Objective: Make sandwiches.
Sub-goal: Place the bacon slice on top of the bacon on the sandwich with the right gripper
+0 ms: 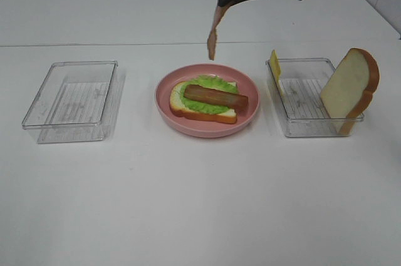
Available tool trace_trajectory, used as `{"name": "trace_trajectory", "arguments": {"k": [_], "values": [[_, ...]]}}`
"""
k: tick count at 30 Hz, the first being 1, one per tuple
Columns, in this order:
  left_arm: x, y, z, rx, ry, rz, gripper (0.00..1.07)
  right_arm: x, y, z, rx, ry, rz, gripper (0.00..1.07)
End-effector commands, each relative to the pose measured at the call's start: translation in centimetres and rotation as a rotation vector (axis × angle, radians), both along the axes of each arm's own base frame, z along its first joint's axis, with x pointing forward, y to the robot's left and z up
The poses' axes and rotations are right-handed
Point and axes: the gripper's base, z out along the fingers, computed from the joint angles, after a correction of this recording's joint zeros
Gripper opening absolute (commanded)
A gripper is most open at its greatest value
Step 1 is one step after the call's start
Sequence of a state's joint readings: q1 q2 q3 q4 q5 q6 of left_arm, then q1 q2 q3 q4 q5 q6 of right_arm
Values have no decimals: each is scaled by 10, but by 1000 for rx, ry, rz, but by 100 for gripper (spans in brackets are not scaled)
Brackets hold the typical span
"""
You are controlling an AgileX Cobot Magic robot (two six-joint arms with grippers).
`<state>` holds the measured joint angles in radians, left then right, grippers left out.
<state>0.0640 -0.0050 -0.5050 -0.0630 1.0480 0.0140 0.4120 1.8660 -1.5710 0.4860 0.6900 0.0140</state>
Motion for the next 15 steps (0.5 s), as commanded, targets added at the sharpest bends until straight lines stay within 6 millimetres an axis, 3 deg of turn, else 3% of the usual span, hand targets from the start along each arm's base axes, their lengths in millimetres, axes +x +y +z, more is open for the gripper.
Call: {"name": "trace_trajectory", "arguments": {"k": [1, 2, 5, 6, 10, 15], "values": [[-2, 0, -1, -2, -26, -2, 98, 2, 26, -16, 46, -6, 30, 0], [-2, 0, -1, -2, -26, -2, 98, 3, 38, -25, 63, 0, 50, 0], [-2, 0, -1, -2, -26, -2, 98, 4, 43, -29, 66, 3, 60, 0], [-2, 0, -1, -2, -26, -2, 98, 6, 55, -37, 71, 14, 85, 0], [-2, 0, -1, -2, -26, -2, 98, 13, 70, -58, 57, 32, 116, 0], [-2, 0, -1, -2, -26, -2, 98, 18, 72, -74, 34, 50, 120, 0]]}}
